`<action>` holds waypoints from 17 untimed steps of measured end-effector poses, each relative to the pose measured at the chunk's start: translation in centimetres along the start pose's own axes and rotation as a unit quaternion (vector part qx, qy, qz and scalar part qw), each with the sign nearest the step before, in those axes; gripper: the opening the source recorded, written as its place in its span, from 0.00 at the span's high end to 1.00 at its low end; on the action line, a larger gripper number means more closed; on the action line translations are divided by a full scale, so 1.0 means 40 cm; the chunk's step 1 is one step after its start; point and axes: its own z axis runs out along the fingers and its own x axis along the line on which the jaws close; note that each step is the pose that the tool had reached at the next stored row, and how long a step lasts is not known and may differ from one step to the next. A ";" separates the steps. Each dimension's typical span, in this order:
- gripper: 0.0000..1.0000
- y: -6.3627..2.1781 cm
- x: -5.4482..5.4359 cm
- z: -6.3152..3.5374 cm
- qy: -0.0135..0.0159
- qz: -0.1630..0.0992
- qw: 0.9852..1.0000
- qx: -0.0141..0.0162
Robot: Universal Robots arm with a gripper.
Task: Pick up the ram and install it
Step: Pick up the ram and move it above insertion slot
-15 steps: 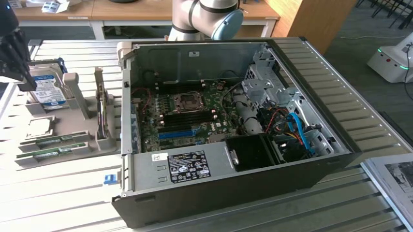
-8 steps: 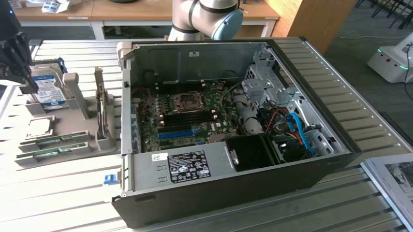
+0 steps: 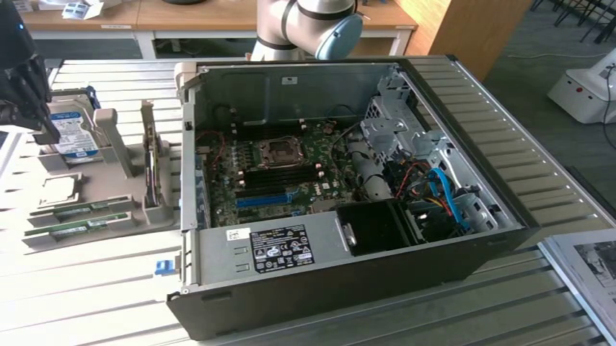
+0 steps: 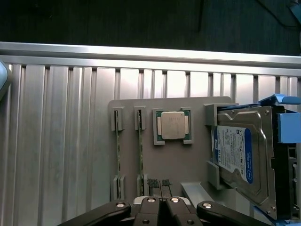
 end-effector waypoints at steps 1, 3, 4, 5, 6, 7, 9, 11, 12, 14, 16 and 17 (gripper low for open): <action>0.90 0.000 0.000 0.003 0.000 0.000 1.000 0.000; 0.90 0.000 0.000 0.008 0.000 0.000 1.000 0.000; 0.90 0.000 0.000 0.011 0.000 0.000 1.000 0.000; 0.90 0.000 0.000 0.014 0.000 0.000 1.000 0.000; 0.90 -0.001 0.000 0.017 0.000 0.000 1.000 0.000; 0.90 -0.001 0.000 0.020 0.000 0.000 1.000 0.000; 0.90 -0.001 0.001 0.026 0.000 0.000 1.000 0.000; 0.90 -0.001 0.001 0.032 0.000 0.000 1.000 0.000; 0.90 -0.001 0.001 0.035 0.000 0.000 1.000 0.000; 0.90 -0.001 0.001 0.041 0.000 0.000 1.000 0.000; 0.90 -0.001 0.001 0.047 0.000 0.000 1.000 0.000; 0.90 -0.002 0.001 0.050 0.000 0.000 1.000 0.000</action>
